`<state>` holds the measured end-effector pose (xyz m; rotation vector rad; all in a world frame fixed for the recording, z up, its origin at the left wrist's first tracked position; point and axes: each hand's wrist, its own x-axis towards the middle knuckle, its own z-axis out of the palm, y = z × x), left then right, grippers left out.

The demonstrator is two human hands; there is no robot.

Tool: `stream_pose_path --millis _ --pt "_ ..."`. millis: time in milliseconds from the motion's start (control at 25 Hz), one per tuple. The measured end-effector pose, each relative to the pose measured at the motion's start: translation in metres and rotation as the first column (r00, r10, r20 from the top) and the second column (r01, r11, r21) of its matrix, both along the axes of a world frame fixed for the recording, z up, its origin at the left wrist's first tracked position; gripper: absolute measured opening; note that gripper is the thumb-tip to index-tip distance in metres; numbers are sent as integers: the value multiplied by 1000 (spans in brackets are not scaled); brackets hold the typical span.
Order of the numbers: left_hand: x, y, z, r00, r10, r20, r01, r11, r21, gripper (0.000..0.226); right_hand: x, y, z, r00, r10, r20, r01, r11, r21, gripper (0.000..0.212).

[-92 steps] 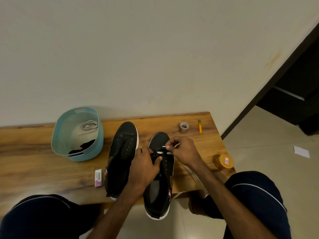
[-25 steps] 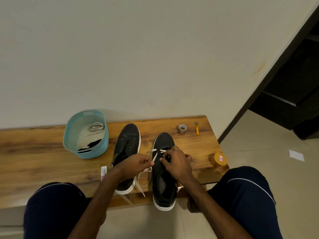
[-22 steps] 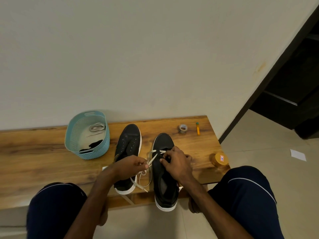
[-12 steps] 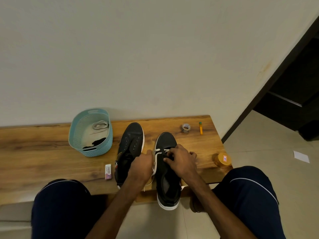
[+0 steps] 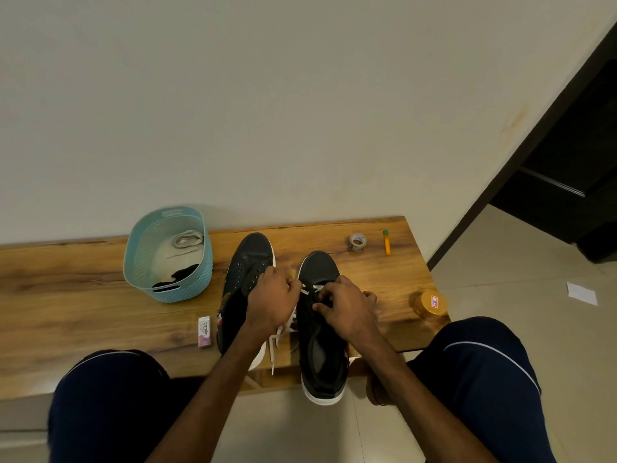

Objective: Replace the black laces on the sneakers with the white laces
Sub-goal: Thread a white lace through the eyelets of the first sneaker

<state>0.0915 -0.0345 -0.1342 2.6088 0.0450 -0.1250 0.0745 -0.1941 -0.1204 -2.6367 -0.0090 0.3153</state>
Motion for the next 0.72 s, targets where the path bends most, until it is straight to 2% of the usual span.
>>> stream_pose_path --millis 80,160,240,320,360,440,560,640,720 --pt "5 4 12 991 87 -104 -118 933 -340 41 -1 -1 2 1000 1 -12 -1 1000 -5 21" --pt "6 9 33 972 156 -174 -227 802 -552 38 -3 -1 2 1000 -1 -26 0 1000 -27 28" --pt "3 15 60 960 137 -245 -278 574 -770 33 -3 2 4 999 0 46 0 1000 0 39" --pt "-1 21 82 963 -2 -271 -263 239 -935 29 -2 7 11 975 -13 220 -46 964 260 35" --pt "-3 24 90 963 -55 -265 -259 92 -961 29 -2 12 15 965 -22 263 -101 891 443 30" --pt "-8 27 97 959 -123 -254 -265 -84 -961 32 -9 27 23 982 57 180 -166 714 680 30" --pt "-11 30 96 956 -141 -257 -279 -174 -944 35 -21 46 25 974 216 68 -190 616 764 31" --pt "-9 35 93 954 -28 -298 -298 -149 -943 26 -18 40 29 961 274 30 -180 541 822 22" --pt "-6 46 89 925 133 -356 -347 -88 -934 23 -10 20 42 965 259 -43 -88 476 875 23"
